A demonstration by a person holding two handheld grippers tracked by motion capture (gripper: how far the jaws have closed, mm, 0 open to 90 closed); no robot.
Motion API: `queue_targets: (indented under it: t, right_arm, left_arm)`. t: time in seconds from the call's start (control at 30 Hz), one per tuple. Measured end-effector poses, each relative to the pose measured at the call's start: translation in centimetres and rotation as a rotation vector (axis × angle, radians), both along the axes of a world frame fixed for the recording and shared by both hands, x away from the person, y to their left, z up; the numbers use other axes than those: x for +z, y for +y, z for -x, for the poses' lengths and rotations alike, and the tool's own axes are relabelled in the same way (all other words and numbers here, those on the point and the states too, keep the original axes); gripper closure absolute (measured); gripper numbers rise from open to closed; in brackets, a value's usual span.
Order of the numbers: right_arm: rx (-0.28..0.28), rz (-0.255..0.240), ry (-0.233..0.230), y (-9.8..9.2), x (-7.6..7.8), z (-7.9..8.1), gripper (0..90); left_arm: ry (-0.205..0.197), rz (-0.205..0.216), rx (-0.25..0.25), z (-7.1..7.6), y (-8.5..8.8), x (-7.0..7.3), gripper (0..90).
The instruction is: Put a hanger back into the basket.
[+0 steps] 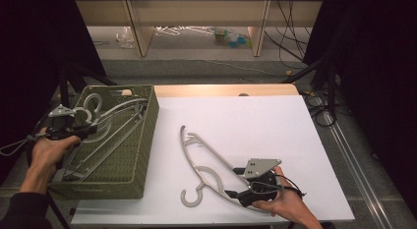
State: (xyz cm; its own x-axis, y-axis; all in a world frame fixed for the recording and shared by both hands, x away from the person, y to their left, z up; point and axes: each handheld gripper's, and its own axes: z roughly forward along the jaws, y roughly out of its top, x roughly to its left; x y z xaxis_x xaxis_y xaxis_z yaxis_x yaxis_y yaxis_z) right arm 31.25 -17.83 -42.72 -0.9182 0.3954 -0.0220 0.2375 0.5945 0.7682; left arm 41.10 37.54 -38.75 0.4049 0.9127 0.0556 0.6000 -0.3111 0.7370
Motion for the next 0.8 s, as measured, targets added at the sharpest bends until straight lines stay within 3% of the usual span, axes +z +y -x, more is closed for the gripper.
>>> queue_targets:
  t: [0.03,0.1,0.13,0.17,0.2,0.23,0.27,0.37,0.4,0.47,0.53,0.6,0.67,0.7,0.73,0.77,0.8]
  right_arm:
    - [-0.001,0.001,-0.002,0.0,0.0,0.0,29.6]
    - [-0.001,0.001,0.000,0.0,0.0,0.0,29.6]
    - [0.000,0.001,0.000,0.0,0.0,-0.1,29.5]
    - [-0.001,0.002,0.000,-0.1,-0.1,-0.1,29.5]
    - [-0.001,0.002,0.000,-0.1,-0.1,-0.1,29.6]
    - [0.000,0.007,0.006,-0.1,0.0,-0.1,29.5]
    - [-0.002,0.006,0.007,-0.1,0.0,-0.1,29.5]
    - [-0.001,0.010,0.004,-0.1,0.0,-0.1,29.5]
    - [0.000,0.009,0.006,-0.1,0.0,-0.1,29.5]
    - [0.000,0.005,0.008,-0.1,0.0,-0.1,29.5]
    - [0.001,0.005,0.005,-0.1,0.0,-0.1,29.5]
    - [0.000,0.001,0.006,-0.1,-0.1,-0.1,29.5]
    - [0.001,0.001,0.005,-0.1,-0.1,-0.1,29.5]
    - [0.001,0.001,0.004,-0.1,-0.1,-0.1,29.5]
    - [0.001,0.002,0.004,-0.1,-0.1,-0.1,29.5]
    - [-0.001,0.003,0.002,-0.1,-0.1,-0.1,29.5]
    - [-0.002,0.002,0.002,-0.1,-0.1,-0.2,29.5]
  left_arm:
    - [0.005,0.015,0.041,0.2,-0.1,-0.4,76.7]
    - [0.007,0.001,0.028,0.0,0.4,-0.9,76.5]
    - [0.009,0.001,0.045,0.1,0.5,-1.1,76.5]
    - [0.002,0.019,0.048,0.1,0.6,-1.4,76.3]
    - [0.001,0.008,0.030,0.0,0.9,-1.5,76.2]
    - [0.012,0.036,0.072,0.2,0.8,-1.7,76.0]
    - [-0.014,0.023,0.021,-0.1,1.2,-1.9,75.8]
    - [0.006,0.034,0.077,0.0,1.2,-2.1,74.4]
    - [0.000,0.020,0.052,-0.2,1.5,-2.2,73.9]
    - [0.007,0.018,0.063,-0.3,1.6,-2.4,72.9]
    - [0.016,0.029,0.111,-0.3,1.3,-2.5,72.0]
    - [0.011,0.003,0.105,-0.4,1.5,-2.5,71.1]
    - [0.021,0.014,0.154,-0.3,1.3,-2.7,69.8]
    - [0.007,0.009,0.125,-0.6,1.5,-2.8,69.4]
    - [0.007,0.028,0.159,-0.5,1.4,-2.9,69.0]
    - [0.006,0.009,0.143,-0.6,1.6,-2.9,68.6]
    - [0.017,0.013,0.175,-0.5,1.5,-2.9,68.3]
